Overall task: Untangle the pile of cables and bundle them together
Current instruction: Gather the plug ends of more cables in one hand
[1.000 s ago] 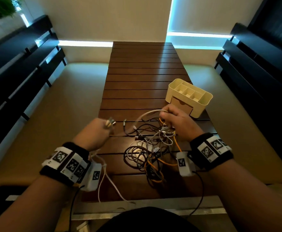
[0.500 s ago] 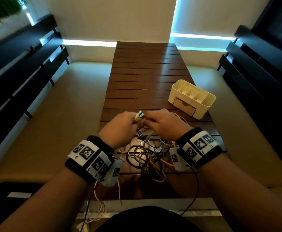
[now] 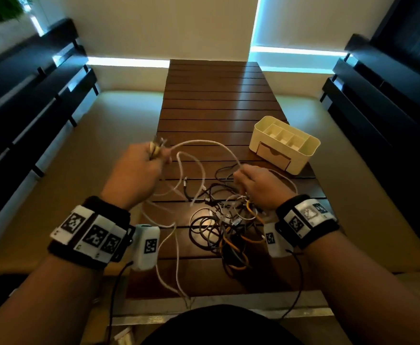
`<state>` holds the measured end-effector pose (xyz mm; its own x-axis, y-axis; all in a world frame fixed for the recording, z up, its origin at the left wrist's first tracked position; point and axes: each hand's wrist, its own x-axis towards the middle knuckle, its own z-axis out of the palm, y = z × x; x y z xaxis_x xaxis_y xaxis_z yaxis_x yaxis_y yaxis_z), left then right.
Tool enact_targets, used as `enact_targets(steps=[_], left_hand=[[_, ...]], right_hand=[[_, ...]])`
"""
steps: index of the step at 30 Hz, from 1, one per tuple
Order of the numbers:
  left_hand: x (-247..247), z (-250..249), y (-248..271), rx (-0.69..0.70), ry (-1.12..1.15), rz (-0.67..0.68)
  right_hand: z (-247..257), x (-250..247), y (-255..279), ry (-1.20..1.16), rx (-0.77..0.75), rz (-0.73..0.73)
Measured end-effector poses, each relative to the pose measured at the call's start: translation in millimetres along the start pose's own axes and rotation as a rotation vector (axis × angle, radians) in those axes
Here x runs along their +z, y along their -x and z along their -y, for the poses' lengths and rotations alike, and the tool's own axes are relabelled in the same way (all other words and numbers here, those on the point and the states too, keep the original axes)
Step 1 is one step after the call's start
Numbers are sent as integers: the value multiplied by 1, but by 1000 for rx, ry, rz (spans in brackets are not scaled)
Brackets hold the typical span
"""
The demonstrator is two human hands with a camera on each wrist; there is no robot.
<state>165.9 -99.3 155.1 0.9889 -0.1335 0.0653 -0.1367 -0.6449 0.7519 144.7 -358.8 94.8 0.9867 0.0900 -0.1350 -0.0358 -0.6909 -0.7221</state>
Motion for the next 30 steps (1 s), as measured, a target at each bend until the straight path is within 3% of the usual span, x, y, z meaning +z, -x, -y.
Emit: enact_targets(steps=[3,6,9,11,13,17,20,26,30], left_hand=[[10,32,-1,-153,-281,244],[13,47,4,-186,-330,236],[7,28,13,-53,-137,27],[6,7,18,87,29,-32],[12,-10,21,185,72,37],[38,-15,23,246,53,267],[44,-8,21,252,78,292],[42,16,10,33,331,215],[32,24,4,-28,471,177]], right_hand=[[10,-15,3,-113,-59,-99],[21,-27,5,-182,-121,-137],[32,-28,6,-74,-177,-118],[39,-23,7,-1,-205,-75],[46,-15,7,11,-223,-65],[53,-9,11,-17,-271,-102],[48,-10,19,-17,-275,-73],[39,-6,33,36,-139,60],[34,-2,51,11,-3,256]])
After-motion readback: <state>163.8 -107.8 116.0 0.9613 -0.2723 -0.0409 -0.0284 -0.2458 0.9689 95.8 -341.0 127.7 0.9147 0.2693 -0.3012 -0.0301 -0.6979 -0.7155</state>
